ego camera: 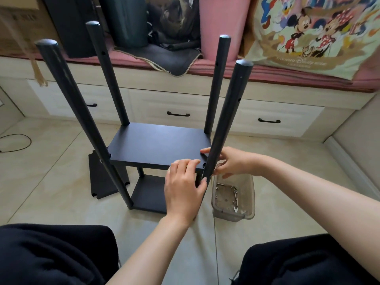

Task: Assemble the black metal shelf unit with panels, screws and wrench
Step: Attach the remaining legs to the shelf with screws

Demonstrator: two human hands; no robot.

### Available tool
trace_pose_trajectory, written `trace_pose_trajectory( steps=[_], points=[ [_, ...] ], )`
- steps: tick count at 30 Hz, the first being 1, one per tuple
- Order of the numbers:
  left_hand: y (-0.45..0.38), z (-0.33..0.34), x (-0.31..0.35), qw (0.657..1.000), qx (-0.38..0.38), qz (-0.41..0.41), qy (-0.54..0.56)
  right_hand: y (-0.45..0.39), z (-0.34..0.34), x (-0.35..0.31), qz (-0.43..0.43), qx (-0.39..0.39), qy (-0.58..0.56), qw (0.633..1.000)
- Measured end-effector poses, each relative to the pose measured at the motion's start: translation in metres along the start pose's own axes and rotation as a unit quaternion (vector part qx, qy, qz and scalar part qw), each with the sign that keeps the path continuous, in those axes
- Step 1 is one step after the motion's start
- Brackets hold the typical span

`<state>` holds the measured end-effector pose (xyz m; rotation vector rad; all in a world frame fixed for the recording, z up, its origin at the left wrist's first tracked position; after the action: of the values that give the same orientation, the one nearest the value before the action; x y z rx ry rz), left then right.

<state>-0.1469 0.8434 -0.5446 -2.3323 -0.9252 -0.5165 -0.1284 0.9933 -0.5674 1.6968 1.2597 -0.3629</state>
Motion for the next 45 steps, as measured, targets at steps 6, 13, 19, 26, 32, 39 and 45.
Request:
trace_pose_trajectory(
  steps=[6, 13, 19, 26, 32, 39, 45],
  points=[
    [-0.021, 0.033, -0.003, 0.992, -0.118, -0.002, -0.039, -0.001, -0.009, 0.005, 0.046, 0.032, -0.017, 0.998],
    [-0.019, 0.037, 0.000, 0.990, -0.092, 0.041, -0.098, -0.011, -0.021, 0.009, 0.087, 0.061, 0.082, 0.991],
    [-0.014, 0.032, -0.002, 0.991, -0.036, 0.061, -0.117, -0.006, -0.014, -0.004, 0.048, 0.043, 0.188, 0.980],
    [-0.008, 0.029, 0.001, 0.987, 0.008, 0.080, -0.140, -0.005, 0.000, 0.000, 0.017, -0.001, 0.214, 0.977],
    [-0.004, 0.028, 0.001, 0.986, 0.019, 0.083, -0.141, -0.002, -0.010, -0.004, -0.023, 0.080, 0.214, 0.973],
    [-0.006, 0.027, 0.003, 0.987, 0.026, 0.081, -0.137, 0.001, -0.010, -0.005, -0.003, 0.105, 0.207, 0.973],
    [-0.006, 0.026, 0.005, 0.985, 0.043, 0.084, -0.141, 0.005, -0.015, -0.009, 0.032, 0.121, 0.258, 0.958]
  ],
)
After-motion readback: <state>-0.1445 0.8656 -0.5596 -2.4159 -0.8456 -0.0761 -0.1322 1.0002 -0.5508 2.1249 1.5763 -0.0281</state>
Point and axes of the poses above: each hand's wrist, its own y-axis away from the middle knuckle, its own z-axis out of the palm, x = y × z, the point moved 10 cm from there along -y, towards the middle knuckle, and after that the axes turned 11 degrees about -x, right-handed, at the moved point
